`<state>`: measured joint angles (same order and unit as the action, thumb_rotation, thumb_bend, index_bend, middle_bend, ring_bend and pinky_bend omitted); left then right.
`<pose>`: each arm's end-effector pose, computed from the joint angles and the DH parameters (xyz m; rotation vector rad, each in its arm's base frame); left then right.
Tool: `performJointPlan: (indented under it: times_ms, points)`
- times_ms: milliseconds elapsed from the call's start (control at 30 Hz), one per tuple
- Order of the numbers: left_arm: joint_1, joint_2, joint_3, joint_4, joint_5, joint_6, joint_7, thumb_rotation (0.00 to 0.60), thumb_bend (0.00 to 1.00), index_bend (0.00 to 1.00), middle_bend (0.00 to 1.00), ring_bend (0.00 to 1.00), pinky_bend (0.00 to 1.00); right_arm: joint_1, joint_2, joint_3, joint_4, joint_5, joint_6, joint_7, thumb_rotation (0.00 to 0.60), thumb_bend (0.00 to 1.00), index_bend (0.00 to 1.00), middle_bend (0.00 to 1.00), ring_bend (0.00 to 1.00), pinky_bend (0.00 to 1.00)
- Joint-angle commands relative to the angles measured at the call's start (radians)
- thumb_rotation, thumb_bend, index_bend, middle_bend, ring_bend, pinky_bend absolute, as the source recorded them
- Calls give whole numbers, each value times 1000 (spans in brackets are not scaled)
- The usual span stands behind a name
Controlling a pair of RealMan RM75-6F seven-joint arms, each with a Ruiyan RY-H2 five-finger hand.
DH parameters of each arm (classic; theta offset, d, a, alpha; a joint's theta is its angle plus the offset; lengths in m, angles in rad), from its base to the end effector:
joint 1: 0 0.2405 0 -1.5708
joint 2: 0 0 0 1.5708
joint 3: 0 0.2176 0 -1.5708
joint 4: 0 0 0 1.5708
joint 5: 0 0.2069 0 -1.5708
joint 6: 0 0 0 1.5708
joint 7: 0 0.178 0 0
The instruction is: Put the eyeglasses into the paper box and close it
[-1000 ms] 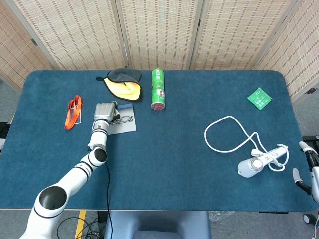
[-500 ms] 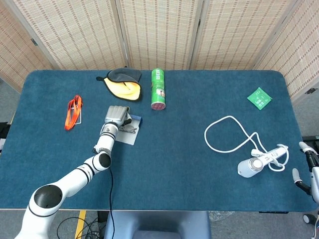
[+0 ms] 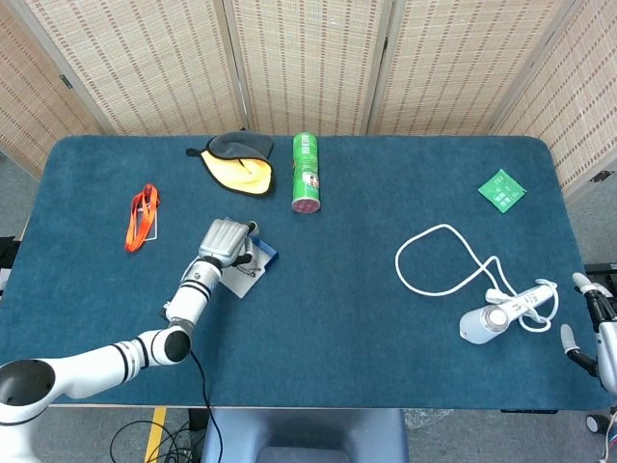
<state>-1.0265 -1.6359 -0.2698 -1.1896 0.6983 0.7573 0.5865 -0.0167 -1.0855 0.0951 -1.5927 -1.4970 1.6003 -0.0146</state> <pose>-0.0857 0.4306 -0.0332 -1.8425 -0.8864 -0.7054 -0.2893 -0.1910 0.1832 1.2594 -0.7907 0.8759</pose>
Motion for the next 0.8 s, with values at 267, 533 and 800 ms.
performJointPlan:
  times_ms: [267, 533, 800]
  points:
    - [135, 72, 82, -59, 283, 137, -222, 600, 356, 253, 993, 910, 981, 12, -3, -1, -11, -20, -2, -9, 600, 437, 100, 255, 397, 243]
    - [166, 10, 144, 75, 460, 181, -320, 600, 269, 254, 977, 906, 977, 13, -1, -3, -22, -26, -1, -20, 600, 430, 100, 255, 397, 243]
    - [156, -81, 149, 235, 513, 158, -364, 600, 269, 251, 977, 904, 975, 7, 2, -6, -28, -24, 6, -24, 600, 429, 100, 255, 397, 244]
